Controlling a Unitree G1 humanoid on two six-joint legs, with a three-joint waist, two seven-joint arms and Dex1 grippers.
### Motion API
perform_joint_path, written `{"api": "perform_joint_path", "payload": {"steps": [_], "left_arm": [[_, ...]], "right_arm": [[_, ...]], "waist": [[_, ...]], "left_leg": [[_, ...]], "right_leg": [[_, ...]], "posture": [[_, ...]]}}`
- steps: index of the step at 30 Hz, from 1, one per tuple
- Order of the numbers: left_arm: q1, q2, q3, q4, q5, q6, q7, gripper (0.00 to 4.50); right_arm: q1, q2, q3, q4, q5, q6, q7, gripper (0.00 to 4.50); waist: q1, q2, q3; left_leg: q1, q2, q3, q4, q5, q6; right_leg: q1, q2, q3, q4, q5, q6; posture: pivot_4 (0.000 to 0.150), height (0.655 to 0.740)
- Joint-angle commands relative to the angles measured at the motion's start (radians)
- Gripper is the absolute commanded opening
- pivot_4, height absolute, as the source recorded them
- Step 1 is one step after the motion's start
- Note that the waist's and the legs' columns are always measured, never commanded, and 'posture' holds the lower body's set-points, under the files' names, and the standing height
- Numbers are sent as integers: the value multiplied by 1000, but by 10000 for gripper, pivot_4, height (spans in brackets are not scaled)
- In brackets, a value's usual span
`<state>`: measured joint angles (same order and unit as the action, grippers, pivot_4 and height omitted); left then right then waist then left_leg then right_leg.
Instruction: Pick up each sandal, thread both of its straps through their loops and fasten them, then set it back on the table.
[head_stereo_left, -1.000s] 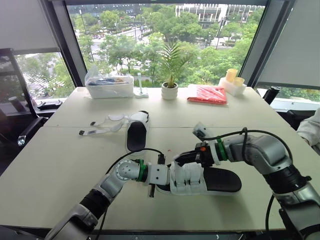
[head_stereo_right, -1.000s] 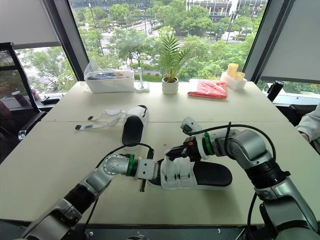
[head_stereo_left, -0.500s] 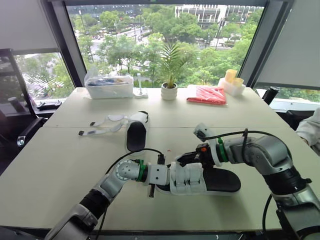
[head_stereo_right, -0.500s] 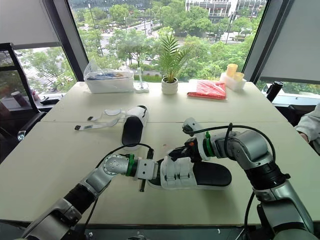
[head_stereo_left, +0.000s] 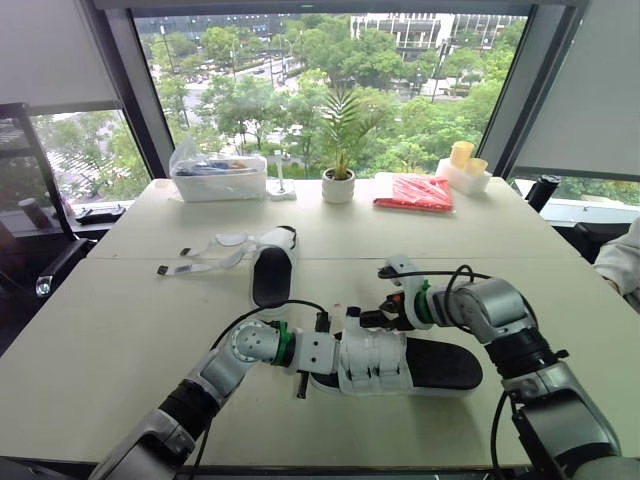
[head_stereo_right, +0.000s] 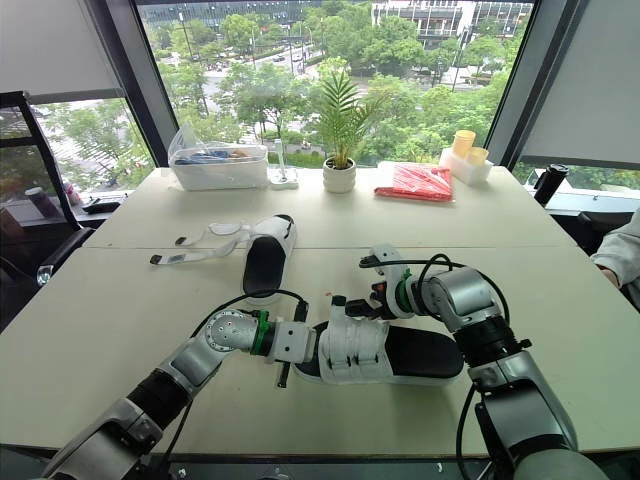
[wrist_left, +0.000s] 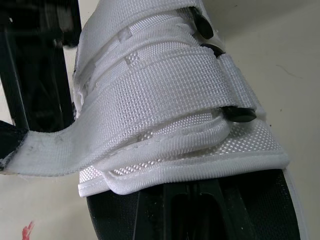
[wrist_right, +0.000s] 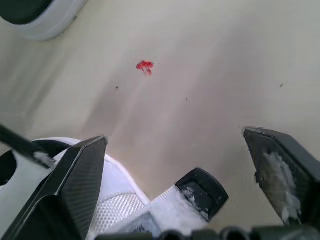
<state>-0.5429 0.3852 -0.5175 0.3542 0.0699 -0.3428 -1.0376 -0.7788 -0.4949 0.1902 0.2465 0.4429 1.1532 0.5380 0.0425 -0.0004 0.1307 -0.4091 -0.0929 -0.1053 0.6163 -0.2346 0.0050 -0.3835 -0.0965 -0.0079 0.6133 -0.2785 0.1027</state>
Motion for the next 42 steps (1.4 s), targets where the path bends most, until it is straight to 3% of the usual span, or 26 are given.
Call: {"api": "perform_joint_path", "payload": {"steps": [1,7,16,32,35,41,42], "left_arm": [[97,34,-109,151,137,106,-35,0],[99,31,-112,151,139,105,-33,0],[98,25,-114,156,141,99,-29,0],[105,31,-112,143,140,102,-28,0],[106,30,-111,142,140,105,-27,0],[106,27,-110,143,140,107,-20,0],[106,26,-110,144,141,106,-19,0]], "right_arm": [[-83,11,-97,60,-14,-30,-20,44433],[-126,-18,-150,74,33,31,74,44433],[-44,-107,-147,-130,199,173,299,44433],[-7,-13,-66,-30,150,64,339,44433],[-15,8,-69,-16,146,48,339,32754],[-21,18,-87,-18,153,55,342,1595],[-21,12,-88,-28,158,59,349,679]], "waist": [[0,0,0],[0,0,0],[0,0,0],[-1,0,0],[-1,0,0],[0,0,0],[0,0,0]], "left_leg": [[0,0,0,0,0,0],[1,0,0,0,0,0],[0,0,0,0,0,0],[0,0,0,-1,0,0],[0,0,0,-1,0,0],[0,0,0,-1,0,0],[0,0,0,-1,0,0]], "right_leg": [[0,0,0,0,0,0],[0,0,0,0,0,1],[1,0,0,0,-1,1],[1,-1,0,-1,-1,2],[1,-1,0,-1,-1,2],[1,-1,0,-1,-1,2],[1,-1,0,-1,-1,2]], "posture": [[1500,7400],[1500,7400],[1500,7400],[1500,7400],[1500,7400],[1500,7400],[1500,7400]]}}
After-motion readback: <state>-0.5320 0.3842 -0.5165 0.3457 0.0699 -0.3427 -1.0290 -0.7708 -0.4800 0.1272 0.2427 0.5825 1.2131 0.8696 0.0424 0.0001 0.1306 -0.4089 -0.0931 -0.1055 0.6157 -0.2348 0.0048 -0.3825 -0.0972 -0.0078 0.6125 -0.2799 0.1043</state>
